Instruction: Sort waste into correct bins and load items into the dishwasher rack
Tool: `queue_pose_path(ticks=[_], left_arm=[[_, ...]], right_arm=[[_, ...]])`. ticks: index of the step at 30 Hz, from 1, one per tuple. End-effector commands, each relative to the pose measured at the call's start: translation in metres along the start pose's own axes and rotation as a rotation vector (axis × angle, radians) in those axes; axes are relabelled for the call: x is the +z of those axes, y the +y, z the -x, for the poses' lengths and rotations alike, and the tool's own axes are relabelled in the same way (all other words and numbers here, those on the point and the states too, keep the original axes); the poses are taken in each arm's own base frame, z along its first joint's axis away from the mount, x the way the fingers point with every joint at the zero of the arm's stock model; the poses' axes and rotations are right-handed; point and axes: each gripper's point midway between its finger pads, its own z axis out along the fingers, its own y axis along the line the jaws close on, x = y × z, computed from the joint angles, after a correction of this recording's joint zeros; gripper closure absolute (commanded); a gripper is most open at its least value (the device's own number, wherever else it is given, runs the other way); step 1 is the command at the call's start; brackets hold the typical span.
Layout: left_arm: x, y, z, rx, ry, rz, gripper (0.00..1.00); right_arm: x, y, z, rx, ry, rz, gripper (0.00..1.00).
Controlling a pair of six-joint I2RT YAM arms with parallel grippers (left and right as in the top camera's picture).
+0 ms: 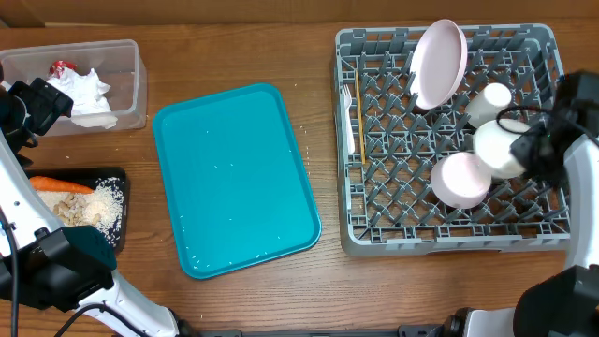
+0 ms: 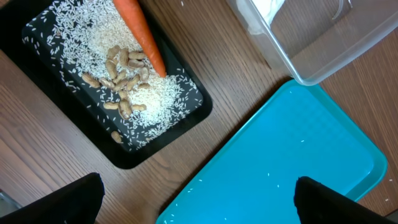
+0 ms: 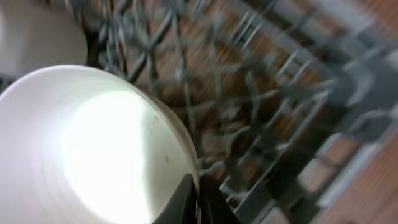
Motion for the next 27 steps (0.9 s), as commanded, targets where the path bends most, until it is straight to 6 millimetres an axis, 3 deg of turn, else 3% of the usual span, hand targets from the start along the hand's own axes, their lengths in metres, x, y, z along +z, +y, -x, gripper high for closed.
queue_pose_path(ticks=[1,4,9,14,27], left_arm=[[0.004,0.002,0.0,-0.011,0.012,0.011,0.0],[0.004,0.002,0.0,-0.011,0.012,0.011,0.0],[0.004,0.002,0.0,-0.011,0.012,0.011,0.0],[0.004,0.002,0.0,-0.011,0.012,0.011,0.0],[0.004,0.002,0.0,-0.011,0.012,0.011,0.0]], right_arm=[[-0.047,-0.026,0.056,0.053,-0.246,-0.132,0.96],[-0.067,-0.049,0.074,0.122,-0.359,-0.247,0.96],[-0.09,-0.095,0.08,0.278,-0.515,-0.493,0.96],[-0.102,-0.113,0.081,0.295,-0.582,-0.611,0.96],[-0.049,-0.13,0.046,0.167,-0.484,-0.768,0.96]])
